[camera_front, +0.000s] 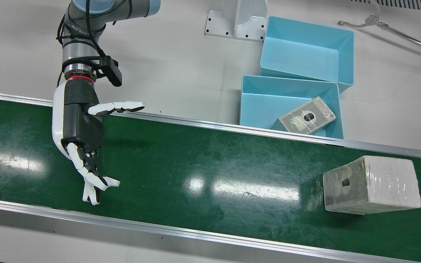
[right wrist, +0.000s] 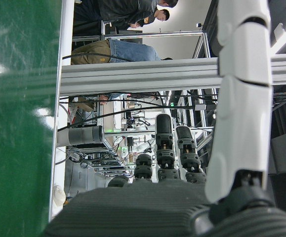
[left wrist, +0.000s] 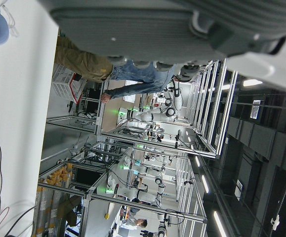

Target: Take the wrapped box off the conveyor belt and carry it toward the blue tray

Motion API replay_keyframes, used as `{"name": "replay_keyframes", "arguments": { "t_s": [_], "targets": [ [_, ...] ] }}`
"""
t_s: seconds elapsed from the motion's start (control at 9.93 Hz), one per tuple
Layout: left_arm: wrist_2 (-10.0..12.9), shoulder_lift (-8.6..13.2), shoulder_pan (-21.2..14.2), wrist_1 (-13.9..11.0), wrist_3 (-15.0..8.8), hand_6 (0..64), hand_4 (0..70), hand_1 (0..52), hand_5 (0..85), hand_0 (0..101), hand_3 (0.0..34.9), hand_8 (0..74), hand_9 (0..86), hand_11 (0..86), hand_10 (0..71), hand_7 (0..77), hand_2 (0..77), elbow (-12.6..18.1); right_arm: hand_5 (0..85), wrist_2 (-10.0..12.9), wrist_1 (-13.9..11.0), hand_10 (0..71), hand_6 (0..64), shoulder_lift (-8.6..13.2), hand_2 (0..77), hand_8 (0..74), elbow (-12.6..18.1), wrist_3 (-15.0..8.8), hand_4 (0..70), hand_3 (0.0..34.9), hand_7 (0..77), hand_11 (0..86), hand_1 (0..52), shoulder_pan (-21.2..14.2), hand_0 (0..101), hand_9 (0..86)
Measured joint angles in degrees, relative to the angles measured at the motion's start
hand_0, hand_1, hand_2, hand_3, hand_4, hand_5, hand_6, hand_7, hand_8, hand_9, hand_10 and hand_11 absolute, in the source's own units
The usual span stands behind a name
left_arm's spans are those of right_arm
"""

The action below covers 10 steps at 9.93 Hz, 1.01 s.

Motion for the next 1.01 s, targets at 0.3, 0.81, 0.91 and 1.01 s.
{"name": "replay_keyframes", "arguments": {
  "t_s": [0.3, 0.81, 0.91, 1.01],
  "targets": [
    [0.0, 0.0, 0.0, 0.0, 0.0, 0.5, 0.5, 0.0, 1.1, 0, 0.0, 0.5, 0.0, 0.5, 0.5, 0.5, 0.5, 0.0, 15.3, 0.1, 0.0, 0.0, 10.9, 0.3, 9.3, 6.0, -0.1, 0.0, 15.3, 0.0, 26.7, 1.1, 13.1, -0.1, 47, 10.4],
    [0.0, 0.0, 0.0, 0.0, 0.0, 0.5, 0.5, 0.0, 1.1, 0, 0.0, 0.5, 0.5, 0.5, 0.0, 0.5, 1.1, 0.0, 15.3, 0.0, 0.0, 0.0, 10.9, 0.4, 8.2, 6.0, -0.1, 0.0, 16.4, 0.0, 26.7, 1.1, 12.0, -0.1, 47, 10.4],
    [0.0, 0.0, 0.0, 0.0, 0.0, 0.5, 0.5, 0.0, 1.1, 0, 0.0, 0.5, 0.5, 0.5, 0.0, 0.5, 1.1, 0.0, 15.3, 0.0, -0.1, 0.0, 10.9, 0.4, 8.2, 6.0, -0.1, 0.0, 16.4, 0.0, 26.7, 1.1, 12.0, -0.1, 47, 10.4],
    [0.0, 0.0, 0.0, 0.0, 0.0, 0.5, 0.0, 0.0, 1.1, 0, 0.0, 0.5, 0.5, 0.5, 0.5, 0.5, 0.5, 0.0, 15.3, 0.0, 0.0, 0.0, 10.9, 0.4, 8.2, 6.0, -0.1, 0.0, 16.4, 0.0, 26.7, 1.1, 12.0, -0.1, 47, 10.4]
  ]
}}
